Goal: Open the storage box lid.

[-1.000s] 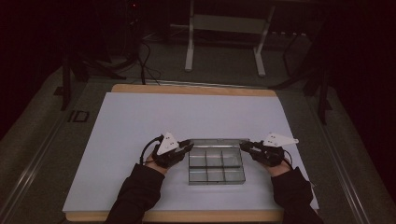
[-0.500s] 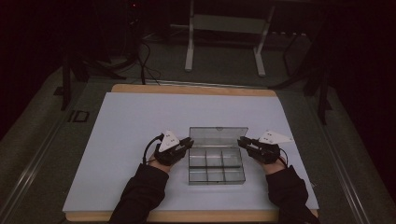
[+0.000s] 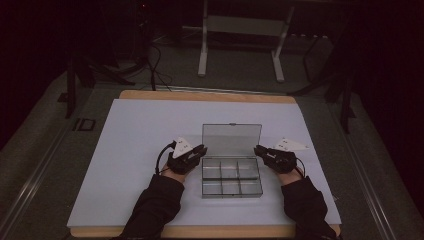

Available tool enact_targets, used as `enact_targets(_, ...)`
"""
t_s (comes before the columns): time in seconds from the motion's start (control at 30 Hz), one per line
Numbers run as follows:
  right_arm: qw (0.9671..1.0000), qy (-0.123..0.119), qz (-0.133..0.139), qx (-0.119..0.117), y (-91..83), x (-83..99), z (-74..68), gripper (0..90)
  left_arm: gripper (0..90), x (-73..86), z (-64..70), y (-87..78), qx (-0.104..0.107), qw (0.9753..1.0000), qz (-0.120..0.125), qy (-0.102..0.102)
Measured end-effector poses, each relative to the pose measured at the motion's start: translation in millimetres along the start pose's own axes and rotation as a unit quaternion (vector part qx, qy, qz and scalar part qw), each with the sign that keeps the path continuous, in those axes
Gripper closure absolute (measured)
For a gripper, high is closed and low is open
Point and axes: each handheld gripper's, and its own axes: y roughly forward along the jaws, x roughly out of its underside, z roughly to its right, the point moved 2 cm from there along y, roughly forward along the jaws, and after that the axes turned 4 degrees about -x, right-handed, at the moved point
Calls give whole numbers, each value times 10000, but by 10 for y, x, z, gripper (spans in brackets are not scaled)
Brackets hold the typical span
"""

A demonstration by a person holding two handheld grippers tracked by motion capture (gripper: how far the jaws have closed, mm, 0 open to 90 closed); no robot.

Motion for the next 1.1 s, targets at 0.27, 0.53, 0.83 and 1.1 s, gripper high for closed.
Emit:
enact_targets(0.27, 9997, 128, -185, 135, 84, 23, -29, 723, 720, 22, 13, 65, -112, 9999, -119, -13)
enact_targets(0.53, 9990, 305, -260, 184, 106, 27, -26, 706, 675, 37, 23, 102, -162, 9996, -168, -128)
enact_targets(0.83, 9984, 321, -387, 247, 128, 11, -36, 672, 643, 49, 30, 121, -171, 9994, -229, -177)
enact_targets(1.1, 9979, 443, -384, 258, 133, 25, -26, 656, 606, 52, 17, 144, -113, 9982, -383, -443)
